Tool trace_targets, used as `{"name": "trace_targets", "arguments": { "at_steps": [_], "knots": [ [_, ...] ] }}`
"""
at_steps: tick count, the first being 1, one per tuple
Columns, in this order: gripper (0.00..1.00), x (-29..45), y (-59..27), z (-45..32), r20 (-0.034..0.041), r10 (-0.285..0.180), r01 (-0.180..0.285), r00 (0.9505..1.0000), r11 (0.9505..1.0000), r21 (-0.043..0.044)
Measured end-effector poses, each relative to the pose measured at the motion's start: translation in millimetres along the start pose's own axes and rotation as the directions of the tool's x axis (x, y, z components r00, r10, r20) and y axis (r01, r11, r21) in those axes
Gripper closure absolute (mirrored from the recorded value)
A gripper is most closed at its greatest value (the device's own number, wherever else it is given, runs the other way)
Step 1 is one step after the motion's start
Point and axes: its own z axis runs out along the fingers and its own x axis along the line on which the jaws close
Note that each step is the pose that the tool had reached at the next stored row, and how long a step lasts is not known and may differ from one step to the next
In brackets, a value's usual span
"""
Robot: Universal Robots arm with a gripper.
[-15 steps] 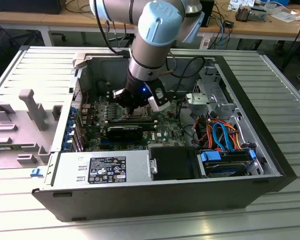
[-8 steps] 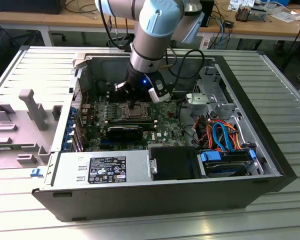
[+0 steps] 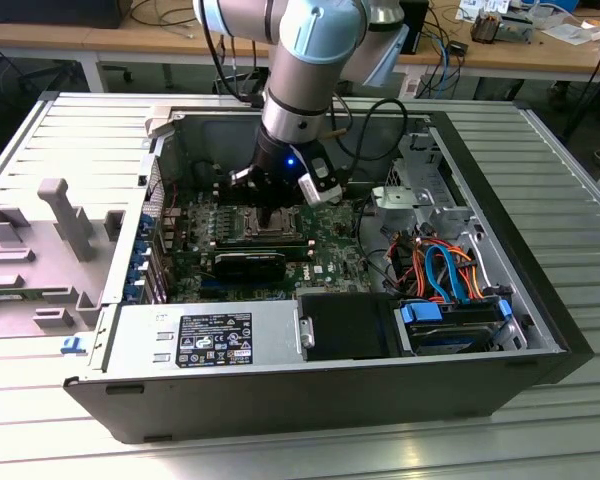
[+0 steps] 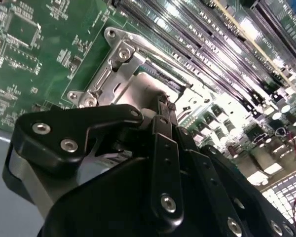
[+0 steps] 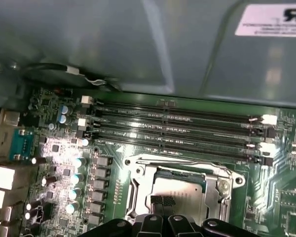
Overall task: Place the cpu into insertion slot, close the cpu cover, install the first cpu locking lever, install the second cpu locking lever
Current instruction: 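Install the second cpu locking lever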
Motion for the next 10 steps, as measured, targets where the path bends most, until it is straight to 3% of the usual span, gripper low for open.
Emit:
{"name": "trace_targets", "arguments": {
  "at_steps": [3, 6, 10],
  "knots": [
    [0.89, -2.2, -0.1, 0.4, 0.0015, 0.03, -0.03, 0.9996, 0.9995, -0.0055],
    [0.89, -5.0, 0.2, -1.1, 0.0009, 0.033, -0.033, 0.9994, 0.9994, -0.0036],
    [0.89, -4.5, 0.9, -10.6, 0.0004, 0.033, -0.033, 0.9994, 0.9994, -0.0026]
  ]
}}
